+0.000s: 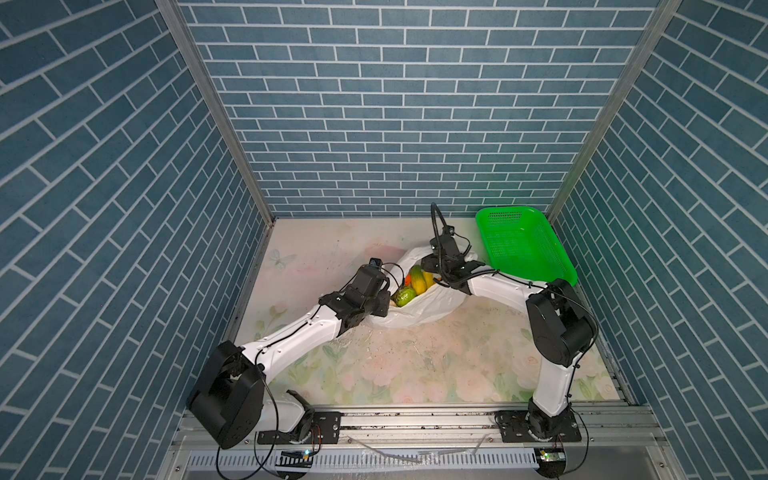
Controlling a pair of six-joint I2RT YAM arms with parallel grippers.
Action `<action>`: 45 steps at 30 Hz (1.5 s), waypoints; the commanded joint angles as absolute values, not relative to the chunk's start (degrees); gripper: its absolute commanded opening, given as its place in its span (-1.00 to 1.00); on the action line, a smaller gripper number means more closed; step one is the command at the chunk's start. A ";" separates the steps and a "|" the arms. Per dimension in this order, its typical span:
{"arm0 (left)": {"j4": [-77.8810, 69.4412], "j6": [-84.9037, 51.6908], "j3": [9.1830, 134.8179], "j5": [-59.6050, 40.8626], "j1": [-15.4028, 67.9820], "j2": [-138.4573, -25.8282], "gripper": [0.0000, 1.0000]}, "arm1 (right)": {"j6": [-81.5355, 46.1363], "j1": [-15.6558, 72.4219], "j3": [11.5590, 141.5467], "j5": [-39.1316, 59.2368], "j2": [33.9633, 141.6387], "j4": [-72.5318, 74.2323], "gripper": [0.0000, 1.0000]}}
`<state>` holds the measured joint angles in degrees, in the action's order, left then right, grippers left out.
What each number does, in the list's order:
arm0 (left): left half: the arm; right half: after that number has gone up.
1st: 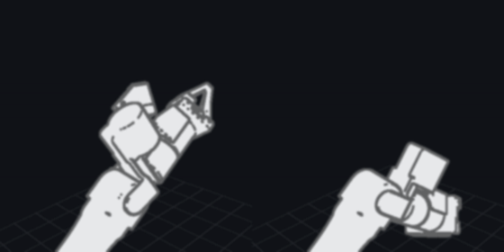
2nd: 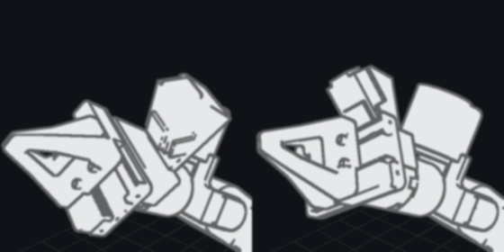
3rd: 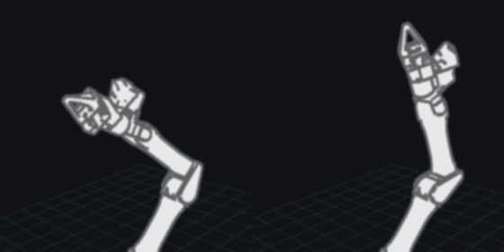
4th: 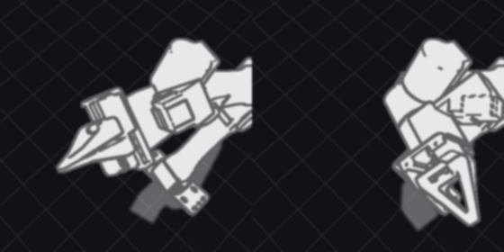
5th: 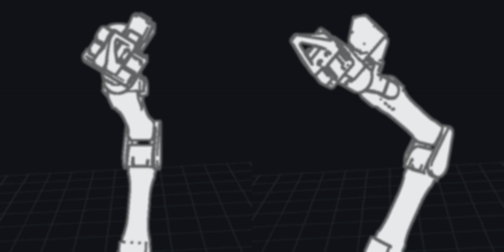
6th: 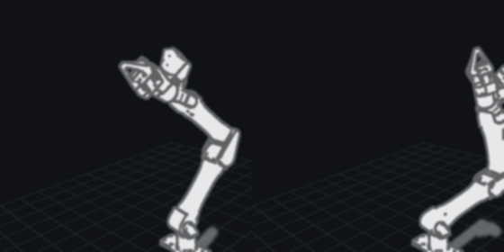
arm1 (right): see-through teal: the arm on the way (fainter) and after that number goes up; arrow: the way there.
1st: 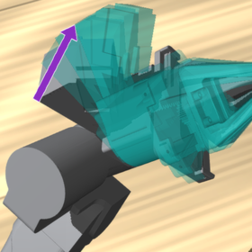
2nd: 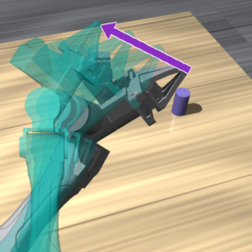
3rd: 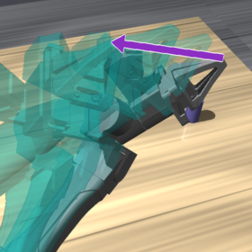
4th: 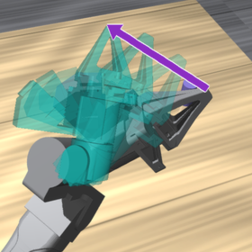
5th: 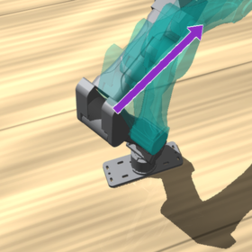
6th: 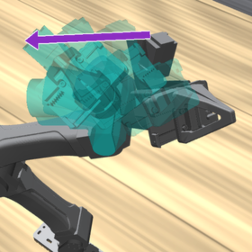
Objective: Untie the knot of the plastic bag and take out the fruit
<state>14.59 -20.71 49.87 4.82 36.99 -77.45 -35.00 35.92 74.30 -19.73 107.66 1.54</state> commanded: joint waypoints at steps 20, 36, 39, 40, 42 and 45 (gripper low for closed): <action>5.36 -24.50 59.06 -3.11 37.87 -84.13 -1.00 | -26.33 33.46 63.31 -4.14 86.37 -11.13 0.42; 5.97 -29.55 56.62 -3.88 37.62 -81.12 -1.00 | -26.72 45.62 53.34 -1.06 85.60 -8.58 0.43; 5.90 -31.52 55.82 -3.21 37.28 -80.31 -0.85 | -27.28 48.37 50.29 -1.38 84.45 -8.86 0.43; 5.97 -32.18 55.74 -3.16 37.14 -80.17 -0.78 | -27.54 49.12 49.29 -1.78 84.06 -8.90 0.43; 6.20 -33.00 55.81 -3.21 37.09 -80.11 -0.66 | -27.94 50.45 48.08 -2.41 83.55 -8.79 0.43; 7.07 -34.11 56.80 -3.32 37.00 -80.59 -0.54 | -27.63 52.12 47.66 -3.17 83.53 -9.14 0.43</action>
